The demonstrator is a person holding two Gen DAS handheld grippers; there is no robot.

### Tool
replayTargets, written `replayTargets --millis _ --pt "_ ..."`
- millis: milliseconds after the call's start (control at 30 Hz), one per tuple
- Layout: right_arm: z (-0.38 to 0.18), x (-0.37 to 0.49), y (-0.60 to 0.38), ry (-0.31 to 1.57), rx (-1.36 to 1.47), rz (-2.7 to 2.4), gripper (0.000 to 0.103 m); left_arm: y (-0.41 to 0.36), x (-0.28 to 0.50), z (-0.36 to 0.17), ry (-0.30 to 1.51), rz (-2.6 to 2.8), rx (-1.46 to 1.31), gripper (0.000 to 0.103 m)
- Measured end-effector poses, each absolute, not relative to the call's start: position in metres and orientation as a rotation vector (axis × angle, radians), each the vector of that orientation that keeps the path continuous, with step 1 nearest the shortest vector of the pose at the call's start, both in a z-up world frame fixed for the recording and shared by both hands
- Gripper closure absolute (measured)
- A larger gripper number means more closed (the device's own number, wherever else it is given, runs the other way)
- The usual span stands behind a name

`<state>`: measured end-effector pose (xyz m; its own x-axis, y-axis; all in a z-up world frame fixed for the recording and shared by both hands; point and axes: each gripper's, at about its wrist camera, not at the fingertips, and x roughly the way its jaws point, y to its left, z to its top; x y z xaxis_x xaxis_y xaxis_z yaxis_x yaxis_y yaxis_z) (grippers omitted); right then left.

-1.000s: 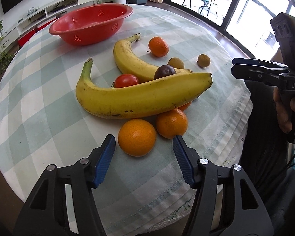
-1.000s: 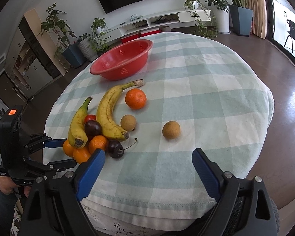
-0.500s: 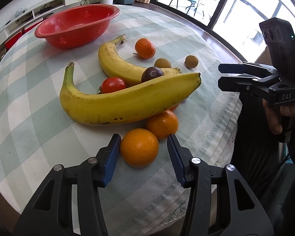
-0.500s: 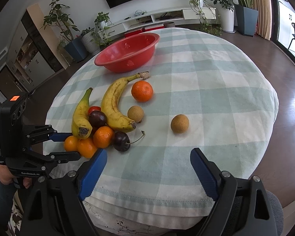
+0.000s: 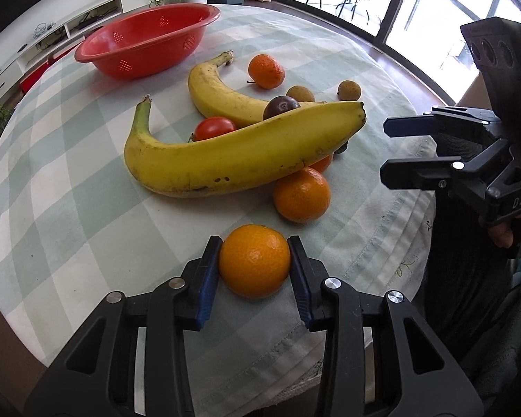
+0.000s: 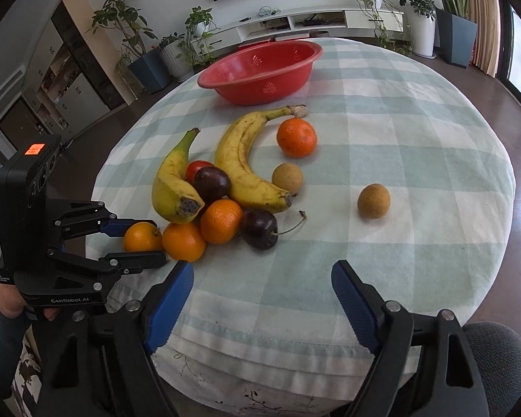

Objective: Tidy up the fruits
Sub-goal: 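Lift the orange with the left tool while the right tool grasps a tangerine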

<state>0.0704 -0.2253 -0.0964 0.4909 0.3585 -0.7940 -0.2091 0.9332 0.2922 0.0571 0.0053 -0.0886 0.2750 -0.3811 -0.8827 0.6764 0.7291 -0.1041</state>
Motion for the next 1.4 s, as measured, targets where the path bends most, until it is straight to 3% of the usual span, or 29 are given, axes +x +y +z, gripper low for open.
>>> replayTargets --millis 333,600,700,767,1400 --pt "-0.106 0.078 -0.169 0.986 0.129 0.403 0.032 0.042 0.055 -0.07 1.034 -0.681 0.164 0.068" --pt "-0.114 0.088 -0.156 0.985 0.123 0.343 0.034 0.052 0.052 -0.066 1.008 -0.679 0.111 0.068" --pt "-0.115 0.089 -0.155 0.971 0.103 0.328 0.047 0.052 0.051 -0.066 1.008 -0.68 0.111 0.068" --pt "-0.115 0.09 -0.155 0.974 0.112 0.348 0.064 0.053 0.051 -0.067 1.009 -0.679 0.111 0.068" --pt "-0.112 0.072 -0.166 1.021 0.153 0.401 0.064 0.044 0.051 -0.078 1.061 -0.662 0.154 0.068"
